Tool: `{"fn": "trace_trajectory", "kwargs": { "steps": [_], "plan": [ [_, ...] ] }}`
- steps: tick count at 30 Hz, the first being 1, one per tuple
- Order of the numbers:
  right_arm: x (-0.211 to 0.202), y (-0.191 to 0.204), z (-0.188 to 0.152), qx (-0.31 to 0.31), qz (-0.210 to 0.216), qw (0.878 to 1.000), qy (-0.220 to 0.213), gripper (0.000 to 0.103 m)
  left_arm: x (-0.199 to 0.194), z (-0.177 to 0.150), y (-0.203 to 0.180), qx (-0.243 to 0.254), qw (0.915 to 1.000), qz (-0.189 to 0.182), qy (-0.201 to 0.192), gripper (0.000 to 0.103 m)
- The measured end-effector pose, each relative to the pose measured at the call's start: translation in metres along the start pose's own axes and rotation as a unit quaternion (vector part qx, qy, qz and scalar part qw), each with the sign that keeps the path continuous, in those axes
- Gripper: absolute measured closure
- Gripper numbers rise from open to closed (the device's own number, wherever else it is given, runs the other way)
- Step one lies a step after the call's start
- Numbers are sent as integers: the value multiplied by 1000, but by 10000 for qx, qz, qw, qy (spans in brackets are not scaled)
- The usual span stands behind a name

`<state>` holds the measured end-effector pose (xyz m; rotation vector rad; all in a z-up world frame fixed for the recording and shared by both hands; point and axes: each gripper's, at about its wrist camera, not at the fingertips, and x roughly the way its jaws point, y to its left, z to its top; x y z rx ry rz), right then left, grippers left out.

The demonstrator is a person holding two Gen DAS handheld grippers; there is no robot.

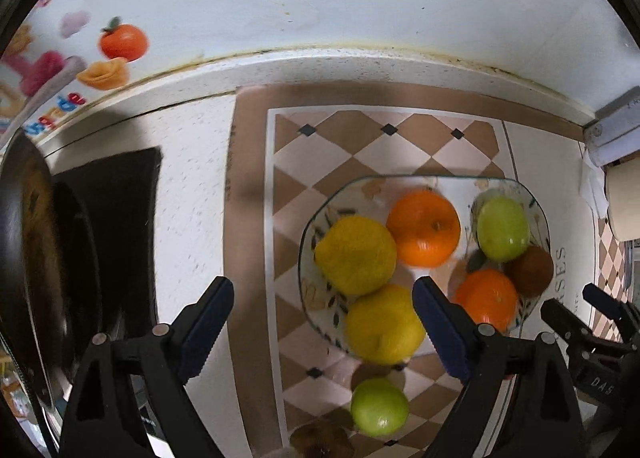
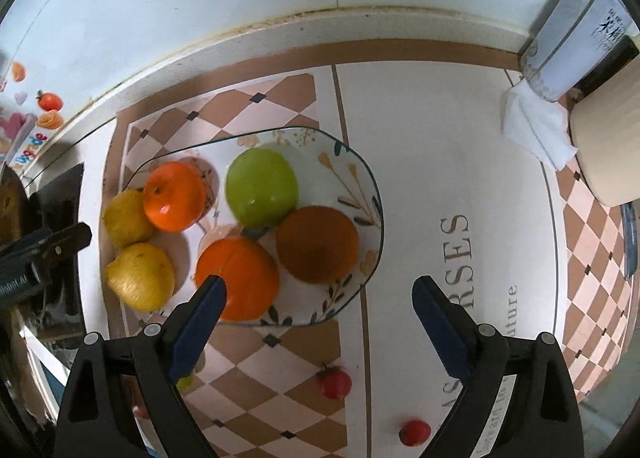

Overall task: Organize fruits
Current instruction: 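Lift both tools back above the counter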

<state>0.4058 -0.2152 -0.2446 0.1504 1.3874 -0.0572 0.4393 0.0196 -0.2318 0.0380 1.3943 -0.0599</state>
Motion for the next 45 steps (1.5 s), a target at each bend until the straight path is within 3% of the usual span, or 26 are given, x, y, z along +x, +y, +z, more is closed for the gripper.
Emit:
{"fn": "trace_trajectory", "kwargs": {
  "steps": [18,32,45],
  "plan": [
    [-89,17,-78,-284,-247,9956,-862,7,-81,-108,3,-132,9949,42,-1004,12],
    [-179,33,-153,-380,-178,9837,-1750,7,-167,-170,-5,106,9797,-7,-2002,12],
    [-215,31,-193,-233,-15,9774,-2102,7,-200,-206,-7,68,9725,1,-2328,12]
  ]
}}
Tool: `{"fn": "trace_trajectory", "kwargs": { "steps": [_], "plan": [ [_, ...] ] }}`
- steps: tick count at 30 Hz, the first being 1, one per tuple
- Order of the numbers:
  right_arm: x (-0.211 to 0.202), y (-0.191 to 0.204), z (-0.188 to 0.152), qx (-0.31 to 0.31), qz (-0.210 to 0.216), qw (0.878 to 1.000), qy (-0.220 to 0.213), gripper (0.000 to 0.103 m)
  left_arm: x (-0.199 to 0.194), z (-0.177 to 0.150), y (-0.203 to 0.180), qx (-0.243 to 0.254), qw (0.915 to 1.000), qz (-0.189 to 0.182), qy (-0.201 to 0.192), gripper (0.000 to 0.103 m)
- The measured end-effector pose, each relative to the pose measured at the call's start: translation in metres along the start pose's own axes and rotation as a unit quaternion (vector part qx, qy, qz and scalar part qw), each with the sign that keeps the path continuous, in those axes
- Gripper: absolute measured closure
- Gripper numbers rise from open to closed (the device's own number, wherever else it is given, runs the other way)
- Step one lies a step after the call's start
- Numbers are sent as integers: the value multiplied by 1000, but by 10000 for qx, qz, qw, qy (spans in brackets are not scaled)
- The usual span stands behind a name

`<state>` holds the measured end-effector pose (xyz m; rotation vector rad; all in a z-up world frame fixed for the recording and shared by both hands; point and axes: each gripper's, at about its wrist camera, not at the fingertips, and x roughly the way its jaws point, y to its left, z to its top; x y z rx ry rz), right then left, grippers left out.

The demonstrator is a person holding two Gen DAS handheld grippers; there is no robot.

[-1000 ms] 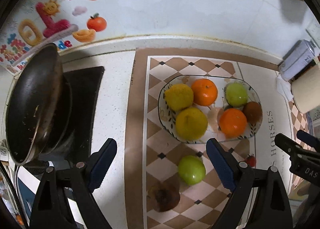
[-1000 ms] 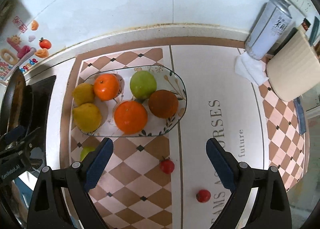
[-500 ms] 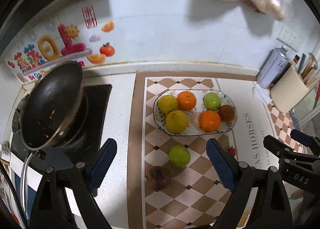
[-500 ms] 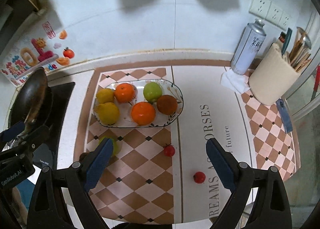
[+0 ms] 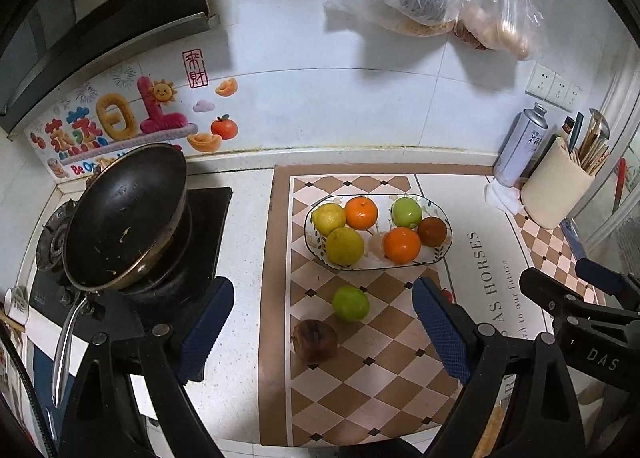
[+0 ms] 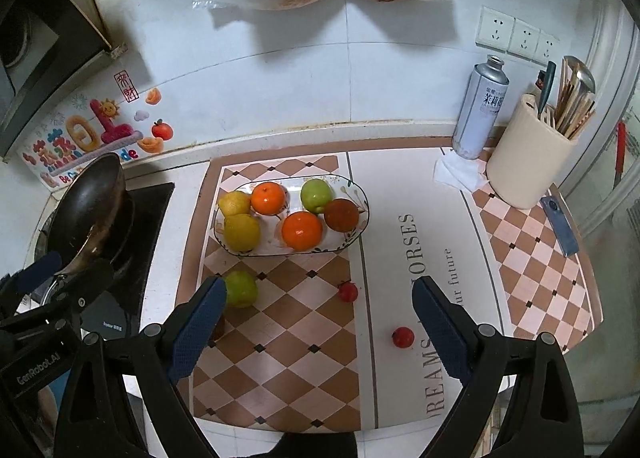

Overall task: Organize fruits
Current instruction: 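Lift both tools back above the counter, then grasp the green apple with the right tool while the left tool grasps the brown pomegranate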

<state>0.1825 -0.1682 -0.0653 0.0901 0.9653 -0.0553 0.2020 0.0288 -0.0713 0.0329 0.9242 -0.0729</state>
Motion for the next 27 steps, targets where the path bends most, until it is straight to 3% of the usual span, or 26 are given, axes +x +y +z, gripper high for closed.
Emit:
{"fn": "trace_trajectory", "kwargs": {
  "steps": [6,9,13,18,24,26,27],
  "plan": [
    [30,-6,-1,159,382,9984,372,7,16,-4,8,-131,9996,214,124,11],
    [67,-6,-4,244,725,9939,798,7,44,-9,19,-202,9970,643,393,1],
    [131,2,-11,402,1173,9813,1473,7,91,-23,37,-329,9889,1064,980,1],
    [216,26,-14,616,1743,9573,2221,7,136,-40,59,-752,9770,1084,1677,1],
    [295,66,-21,453,1874,9384,2867,22,173,-62,74,-1267,9596,999,2305,1],
    [310,75,-24,404,1941,9333,2993,41,179,-65,74,-1293,9572,960,2405,1],
    [315,78,-27,328,1908,9331,3030,45,180,-66,73,-1295,9569,932,2425,1]
  ]
}}
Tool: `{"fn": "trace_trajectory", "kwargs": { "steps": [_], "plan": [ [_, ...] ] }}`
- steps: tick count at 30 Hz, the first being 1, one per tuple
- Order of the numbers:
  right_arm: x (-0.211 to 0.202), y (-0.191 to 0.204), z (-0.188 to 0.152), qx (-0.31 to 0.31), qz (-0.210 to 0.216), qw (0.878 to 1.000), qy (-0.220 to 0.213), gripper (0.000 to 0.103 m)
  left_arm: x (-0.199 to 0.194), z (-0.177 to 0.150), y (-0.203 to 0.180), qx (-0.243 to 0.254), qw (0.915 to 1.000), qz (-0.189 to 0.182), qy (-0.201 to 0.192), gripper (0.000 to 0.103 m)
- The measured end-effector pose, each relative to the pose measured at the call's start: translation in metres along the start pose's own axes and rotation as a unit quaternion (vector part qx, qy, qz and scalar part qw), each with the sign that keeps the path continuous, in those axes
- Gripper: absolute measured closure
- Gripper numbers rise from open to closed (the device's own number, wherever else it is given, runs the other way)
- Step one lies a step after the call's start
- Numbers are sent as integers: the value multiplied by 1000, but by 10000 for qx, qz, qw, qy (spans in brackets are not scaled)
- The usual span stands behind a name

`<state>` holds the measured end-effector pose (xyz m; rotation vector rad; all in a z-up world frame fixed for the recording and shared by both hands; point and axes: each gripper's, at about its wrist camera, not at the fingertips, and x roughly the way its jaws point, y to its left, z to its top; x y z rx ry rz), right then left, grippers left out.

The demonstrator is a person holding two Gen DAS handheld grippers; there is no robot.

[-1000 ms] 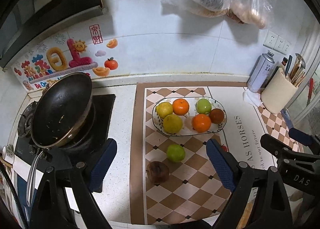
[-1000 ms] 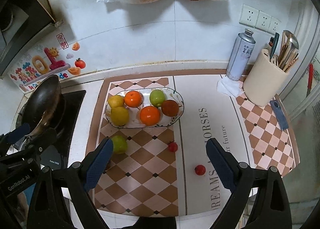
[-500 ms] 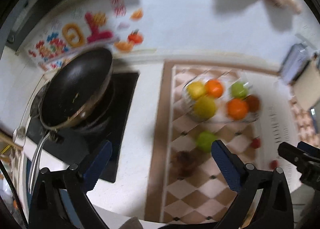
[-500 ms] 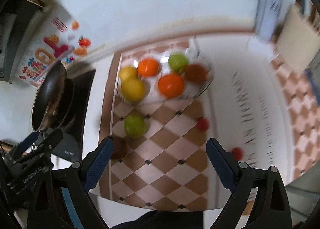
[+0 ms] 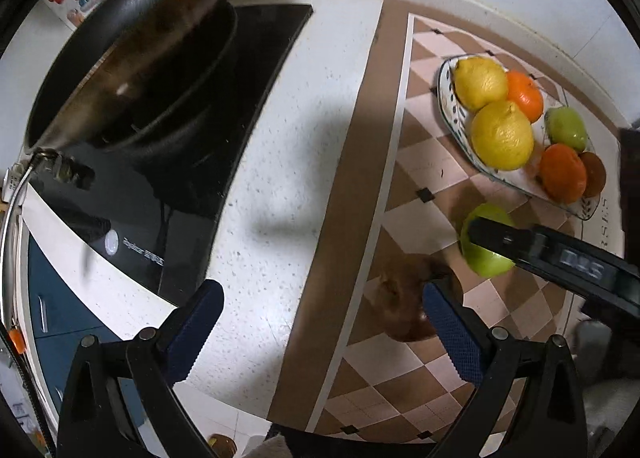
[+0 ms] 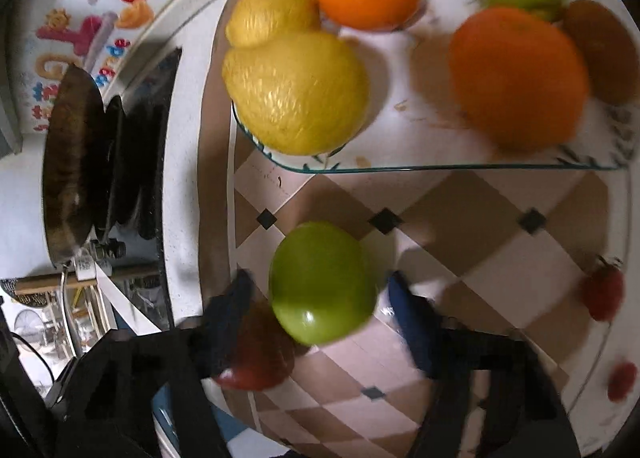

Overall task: Organize fruits
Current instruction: 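Grasp the green apple with the right tool while the left tool grasps the brown pomegranate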

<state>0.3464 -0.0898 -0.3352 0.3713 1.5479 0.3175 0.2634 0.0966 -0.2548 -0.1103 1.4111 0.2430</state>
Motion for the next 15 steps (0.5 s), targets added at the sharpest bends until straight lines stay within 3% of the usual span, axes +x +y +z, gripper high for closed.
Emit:
{"fn": "trace_trajectory", "kwargs": {
  "steps": [8,15],
  "plan": [
    [-27,-27,-19,-171,-517,9985,-104,45,11,0,-35,549,9968,-499,295,1],
    [-48,-73,-35,179,-677,9975,-114,45,42,-5,-71,1134,9905,-416,664,1]
  ]
}}
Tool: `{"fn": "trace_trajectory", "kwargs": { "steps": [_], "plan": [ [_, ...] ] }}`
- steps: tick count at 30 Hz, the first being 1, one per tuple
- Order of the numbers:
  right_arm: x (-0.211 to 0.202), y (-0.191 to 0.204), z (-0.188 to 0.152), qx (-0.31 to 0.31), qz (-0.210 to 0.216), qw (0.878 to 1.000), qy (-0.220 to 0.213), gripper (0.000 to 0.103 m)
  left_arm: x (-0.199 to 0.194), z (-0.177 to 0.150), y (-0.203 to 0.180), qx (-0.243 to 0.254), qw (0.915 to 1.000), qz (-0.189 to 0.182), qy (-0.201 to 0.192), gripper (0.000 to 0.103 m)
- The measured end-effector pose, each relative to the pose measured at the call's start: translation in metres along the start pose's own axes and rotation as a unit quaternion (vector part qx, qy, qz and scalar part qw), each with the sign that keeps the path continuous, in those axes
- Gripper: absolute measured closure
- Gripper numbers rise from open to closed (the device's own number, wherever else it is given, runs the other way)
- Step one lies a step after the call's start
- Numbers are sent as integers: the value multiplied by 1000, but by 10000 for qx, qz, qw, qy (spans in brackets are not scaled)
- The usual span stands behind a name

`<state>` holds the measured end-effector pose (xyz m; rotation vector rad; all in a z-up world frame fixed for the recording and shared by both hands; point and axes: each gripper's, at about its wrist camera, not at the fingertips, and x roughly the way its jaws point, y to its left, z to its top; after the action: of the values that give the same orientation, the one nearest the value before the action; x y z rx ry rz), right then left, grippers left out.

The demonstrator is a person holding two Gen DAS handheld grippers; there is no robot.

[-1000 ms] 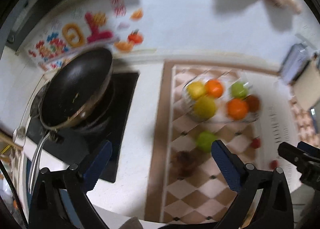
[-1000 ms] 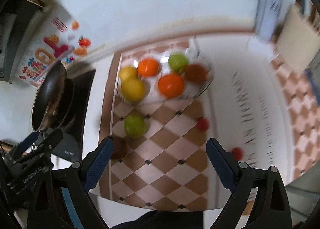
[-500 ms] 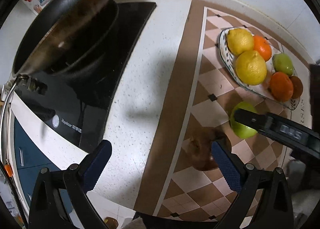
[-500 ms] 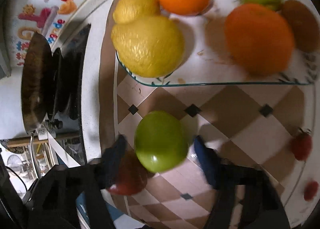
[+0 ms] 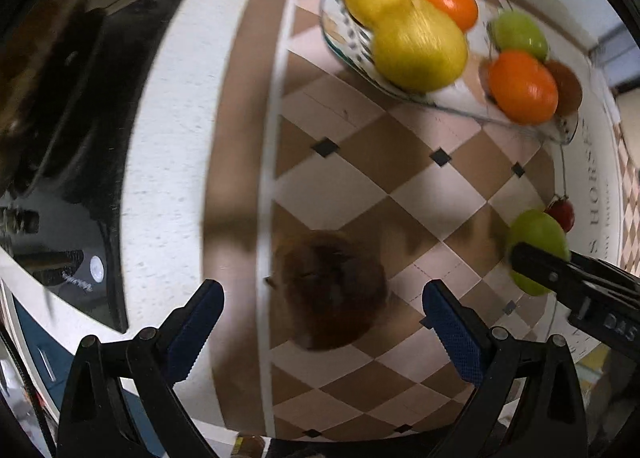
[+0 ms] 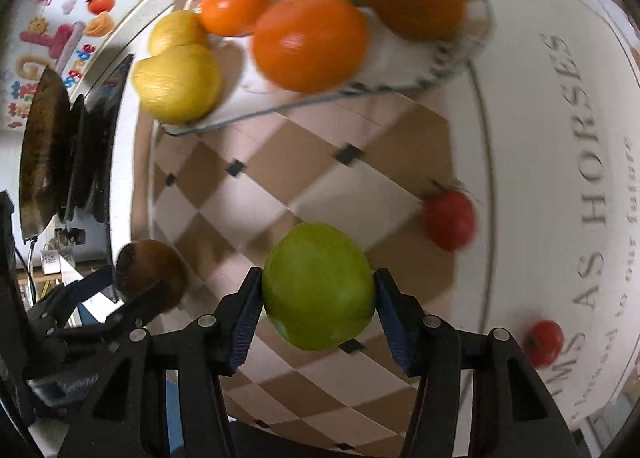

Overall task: Organize fruits
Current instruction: 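Grasp the green apple with the right tool while the left tool grasps the brown pomegranate, then place the pomegranate on the plate with the left tool while the right tool places the green apple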

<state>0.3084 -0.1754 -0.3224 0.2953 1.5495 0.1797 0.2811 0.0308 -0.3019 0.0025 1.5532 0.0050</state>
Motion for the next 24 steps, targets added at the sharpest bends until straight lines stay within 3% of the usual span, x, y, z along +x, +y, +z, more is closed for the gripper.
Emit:
{"fn": "trace_trajectory", "kwargs": {
  "steps": [2,4,5,15,19,24],
  "plan": [
    [0,-7,-4,78,-7,10000,0,45,5,2,-5,95,10000,-10,1,9],
    [0,-14,-9,122,37,9999,-25,45,7,4,-9,189,9998,51,-44,36],
    [0,-14,-9,128,42,9999,-27,45,8,5,-9,217,9997,126,-83,40],
    [-3,-10,-15,10,-61,9999,-132,45,7,5,-15,195,9994,128,-263,42],
    [-4,-7,-17,4,-19,9999,-156,45,-5,0,-17,126,9994,-88,-297,42],
    [-28,-13,-13,278,469,9979,-360,45,-49,11,-30,62,9961,-674,-571,42]
  ]
}}
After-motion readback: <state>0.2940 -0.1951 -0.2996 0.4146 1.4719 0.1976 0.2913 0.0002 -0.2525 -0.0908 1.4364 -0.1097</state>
